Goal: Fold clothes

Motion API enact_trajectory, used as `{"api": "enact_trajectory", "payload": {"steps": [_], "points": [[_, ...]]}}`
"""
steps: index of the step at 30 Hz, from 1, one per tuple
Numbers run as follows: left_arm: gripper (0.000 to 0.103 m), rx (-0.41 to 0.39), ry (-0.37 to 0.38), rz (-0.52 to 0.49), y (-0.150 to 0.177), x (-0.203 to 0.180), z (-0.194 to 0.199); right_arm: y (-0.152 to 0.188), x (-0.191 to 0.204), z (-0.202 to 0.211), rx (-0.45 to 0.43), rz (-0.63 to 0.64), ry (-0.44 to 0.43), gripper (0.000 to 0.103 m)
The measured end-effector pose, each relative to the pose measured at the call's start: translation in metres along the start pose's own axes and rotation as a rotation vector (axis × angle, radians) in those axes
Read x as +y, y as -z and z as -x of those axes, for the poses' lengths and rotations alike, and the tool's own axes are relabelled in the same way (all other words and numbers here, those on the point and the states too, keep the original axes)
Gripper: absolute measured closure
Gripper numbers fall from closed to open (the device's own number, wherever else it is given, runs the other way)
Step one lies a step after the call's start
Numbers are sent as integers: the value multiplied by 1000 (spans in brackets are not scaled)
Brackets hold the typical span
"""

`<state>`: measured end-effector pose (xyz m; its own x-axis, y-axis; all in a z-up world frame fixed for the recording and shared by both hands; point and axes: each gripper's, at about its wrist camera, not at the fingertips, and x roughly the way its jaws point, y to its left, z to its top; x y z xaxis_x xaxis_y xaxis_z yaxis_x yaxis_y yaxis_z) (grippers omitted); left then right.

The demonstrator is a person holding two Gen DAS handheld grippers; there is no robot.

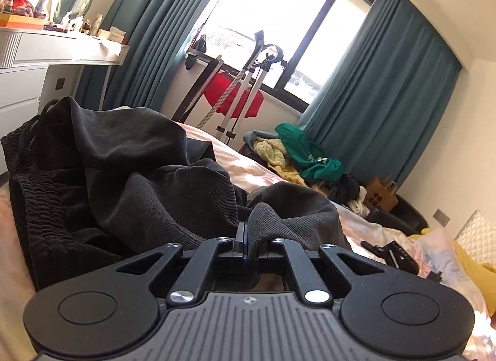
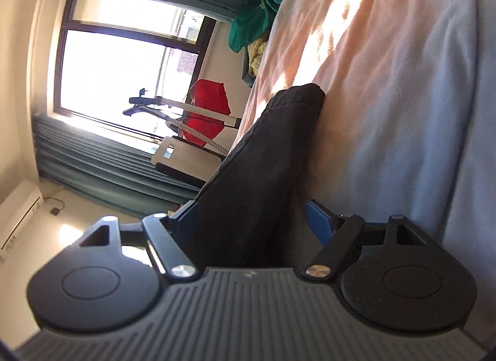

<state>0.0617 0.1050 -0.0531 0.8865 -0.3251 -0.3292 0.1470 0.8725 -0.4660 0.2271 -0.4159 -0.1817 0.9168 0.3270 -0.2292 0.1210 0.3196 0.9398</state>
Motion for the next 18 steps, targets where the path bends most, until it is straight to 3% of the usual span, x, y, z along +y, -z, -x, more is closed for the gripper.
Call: {"api": "enact_trajectory", "payload": {"steps": [1,3,4,6,12,15,18], "points": [[99,-5,5,8,-2,1,-1,-4,-1,-11,7,7,17,41],[99,-15,16,25,-5,4,-4,-12,1,-30,10,46,54,62],[99,-13,23,24,-6,4,-4,-16,3,-39,10,66,71,66],[99,-8,37,20,-6,4,-4,-22,6,-48,27,90,95,94],[99,7,79,7,-7,4,-4,-37,58,-3,-119,224,86,98],[100,14,100,0,-8,4,-4,-43,95,31,-197,346,93,98],[99,22,121,-6,-9,4,-4,-49,109,81,-254,364,107,98]]}}
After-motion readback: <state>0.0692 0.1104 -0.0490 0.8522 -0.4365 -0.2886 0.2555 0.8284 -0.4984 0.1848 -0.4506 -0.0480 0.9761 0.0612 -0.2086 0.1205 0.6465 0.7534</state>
